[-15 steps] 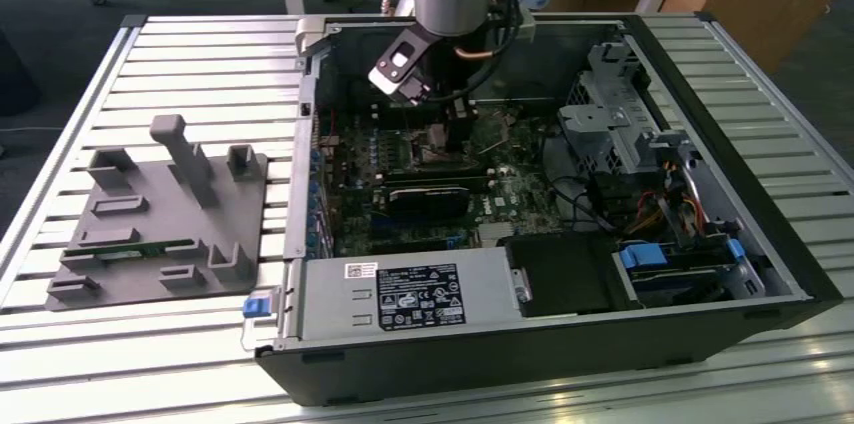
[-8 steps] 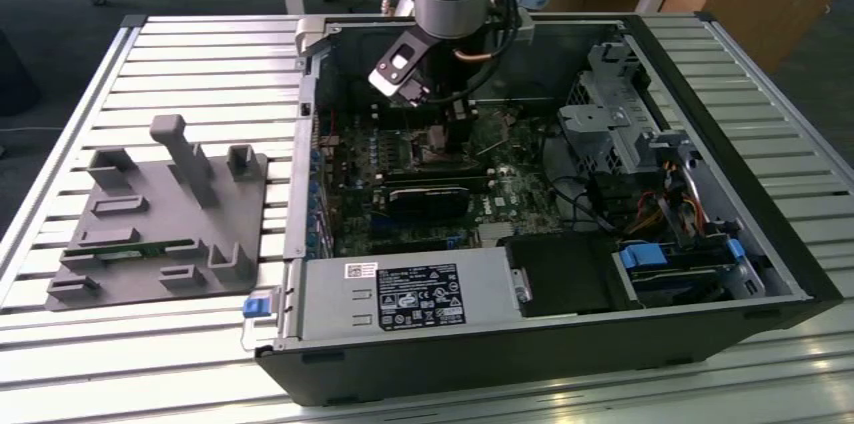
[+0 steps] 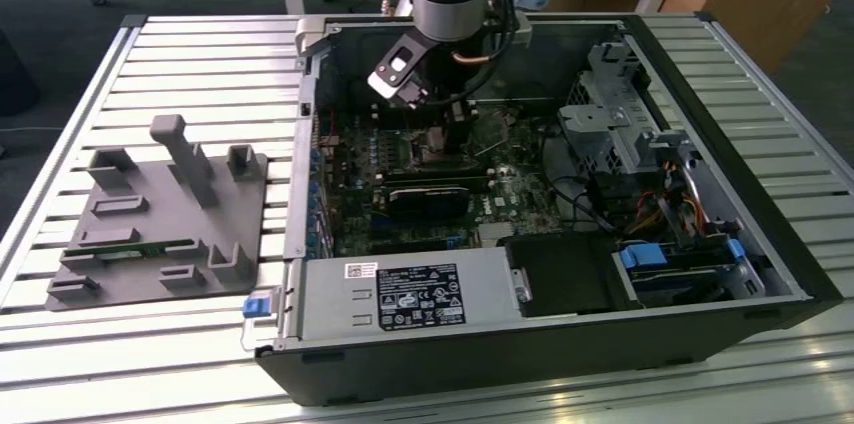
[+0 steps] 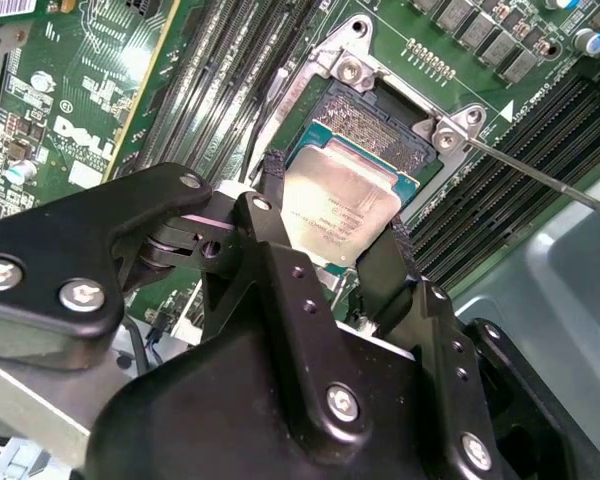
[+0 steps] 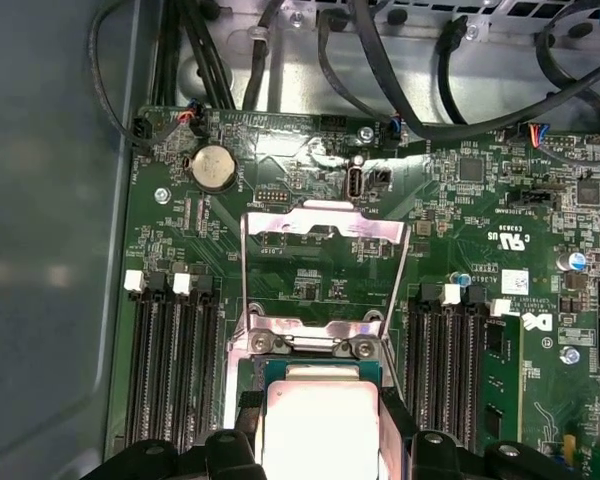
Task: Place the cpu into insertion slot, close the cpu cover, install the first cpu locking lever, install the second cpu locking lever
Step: 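Place the cpu into insertion slot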
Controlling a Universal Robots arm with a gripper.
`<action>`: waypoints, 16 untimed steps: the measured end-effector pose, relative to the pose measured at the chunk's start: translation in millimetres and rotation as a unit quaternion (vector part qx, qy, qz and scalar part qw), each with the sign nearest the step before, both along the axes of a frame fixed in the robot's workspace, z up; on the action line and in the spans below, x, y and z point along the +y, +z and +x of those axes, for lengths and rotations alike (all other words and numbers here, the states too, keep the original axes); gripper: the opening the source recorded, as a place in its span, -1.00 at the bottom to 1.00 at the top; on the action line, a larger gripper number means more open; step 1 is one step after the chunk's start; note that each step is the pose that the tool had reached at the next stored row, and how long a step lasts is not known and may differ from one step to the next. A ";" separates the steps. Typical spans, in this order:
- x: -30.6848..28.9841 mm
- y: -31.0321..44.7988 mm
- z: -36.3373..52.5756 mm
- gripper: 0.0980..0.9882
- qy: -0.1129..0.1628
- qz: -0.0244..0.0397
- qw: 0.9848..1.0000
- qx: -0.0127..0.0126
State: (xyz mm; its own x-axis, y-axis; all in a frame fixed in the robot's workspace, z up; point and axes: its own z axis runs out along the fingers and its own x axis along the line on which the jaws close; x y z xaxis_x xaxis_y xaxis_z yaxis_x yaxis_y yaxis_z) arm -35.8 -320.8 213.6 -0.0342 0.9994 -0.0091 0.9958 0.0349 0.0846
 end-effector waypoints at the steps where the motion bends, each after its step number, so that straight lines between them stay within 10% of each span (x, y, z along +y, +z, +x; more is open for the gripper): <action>1: 0.0 -0.4 -0.1 0.00 0.000 0.000 1.000 0.000; 16: 0.1 -4.3 -0.4 0.00 0.000 0.000 1.000 0.000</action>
State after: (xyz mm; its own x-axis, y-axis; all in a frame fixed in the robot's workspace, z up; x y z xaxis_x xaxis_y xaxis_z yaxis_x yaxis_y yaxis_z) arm -36.2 -320.7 209.2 -0.0341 0.9994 -0.0091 0.9958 0.0348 0.0845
